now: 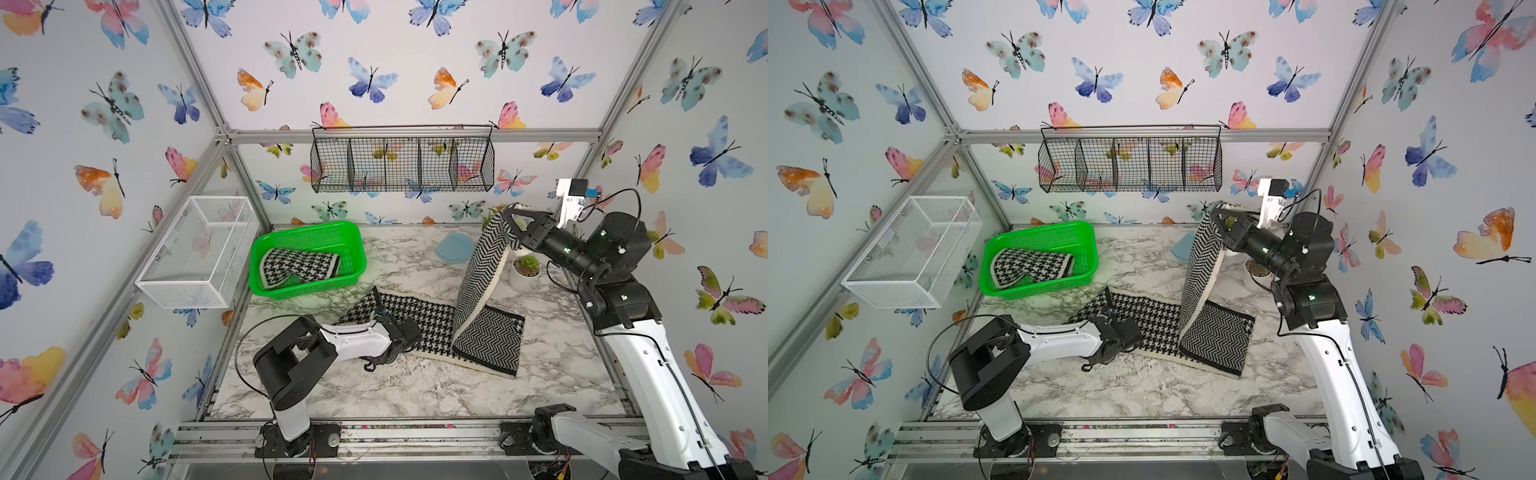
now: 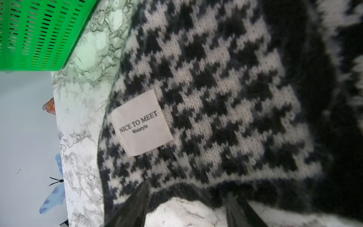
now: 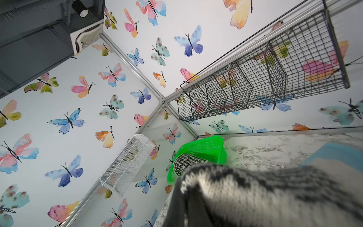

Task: Roll up the scarf and place it into the basket
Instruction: Flatten out the scarf at the center of the board.

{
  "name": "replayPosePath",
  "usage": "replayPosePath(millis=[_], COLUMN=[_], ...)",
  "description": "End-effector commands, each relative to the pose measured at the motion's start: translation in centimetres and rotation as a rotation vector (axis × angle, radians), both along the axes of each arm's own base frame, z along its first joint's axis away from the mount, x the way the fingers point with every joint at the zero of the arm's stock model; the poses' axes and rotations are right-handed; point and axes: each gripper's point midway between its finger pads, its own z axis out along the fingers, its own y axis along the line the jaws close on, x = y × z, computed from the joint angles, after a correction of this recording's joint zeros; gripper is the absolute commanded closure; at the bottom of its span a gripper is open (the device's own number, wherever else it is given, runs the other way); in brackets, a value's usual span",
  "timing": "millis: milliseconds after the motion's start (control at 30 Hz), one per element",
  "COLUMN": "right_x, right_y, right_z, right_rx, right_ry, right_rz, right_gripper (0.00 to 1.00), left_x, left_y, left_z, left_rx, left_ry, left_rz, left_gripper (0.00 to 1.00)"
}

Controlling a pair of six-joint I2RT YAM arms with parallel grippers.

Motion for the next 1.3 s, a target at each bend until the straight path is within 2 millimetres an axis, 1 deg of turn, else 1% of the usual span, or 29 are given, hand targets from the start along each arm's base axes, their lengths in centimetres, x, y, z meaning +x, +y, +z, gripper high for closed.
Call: replayPosePath(millis=[0,233,400,467,533,667,767,867,933,967,1033,1100,1133,1167,1200,1267], right_x=[0.0,0.2,0.2,0.3,0.3,0.4,0.4,0.2,0.1,0.2,0.3,0.3,0.4,0.4,0.4,0.5], right_y=[0.1,0.6,0.8,0.9,1.0,1.6,2.4,3.2,3.7,3.9,4.3,4.6,4.8,4.9,5.0,5.3], right_z=[0.1,-0.3,-0.7,-1.0,-1.2,-1.9,-2.6,-3.1,-3.5,-3.8,-4.3,-4.4,-4.5,-4.4,-4.1,-3.8], right_rx=[-0.009,-0.010,-0.014,-0.017,-0.019,-0.022,-0.031,-0.041,-0.048,-0.053,-0.059,-0.059,-0.060,-0.060,-0.058,-0.056], right_ry=[-0.025,-0.017,-0.012,-0.007,-0.006,0.008,0.021,0.026,0.033,0.036,0.043,0.042,0.041,0.037,0.029,0.022], right_rz=[-0.006,0.002,0.002,0.000,0.001,0.016,0.032,0.042,0.050,0.050,0.051,0.059,0.060,0.062,0.065,0.069], right_gripper=[0.98,0.98,0.98,0.98,0.98,0.98,0.98,0.98,0.98,0.98,0.98,0.98,0.98,0.98,0.98,0.98], left_x=[0.6,3.2,5.1,5.8,6.8,8.9,10.9,12.7,13.3,13.4,13.2,12.5,12.1,11.6,11.0,10.0], left_y=[0.4,1.3,1.7,1.8,2.3,3.7,5.7,7.5,8.1,8.0,6.8,5.1,4.2,3.0,1.4,-1.3], left_z=[-0.4,1.5,2.3,3.0,3.6,4.1,5.0,7.0,8.6,9.6,10.9,11.9,12.1,11.8,11.1,9.3], left_rx=[-0.023,-0.077,-0.151,-0.170,-0.178,-0.236,-0.271,-0.331,-0.362,-0.382,-0.430,-0.422,-0.415,-0.419,-0.435,-0.457], left_ry=[0.003,-0.049,-0.054,-0.068,-0.084,-0.090,-0.121,-0.186,-0.226,-0.253,-0.287,-0.318,-0.325,-0.310,-0.280,-0.215], left_rz=[0.015,0.061,0.090,0.097,0.122,0.186,0.262,0.324,0.354,0.356,0.327,0.284,0.263,0.241,0.207,0.164], left_gripper=[0.37,0.40,0.39,0.38,0.36,0.35,0.33,0.29,0.26,0.25,0.22,0.19,0.18,0.16,0.15,0.14])
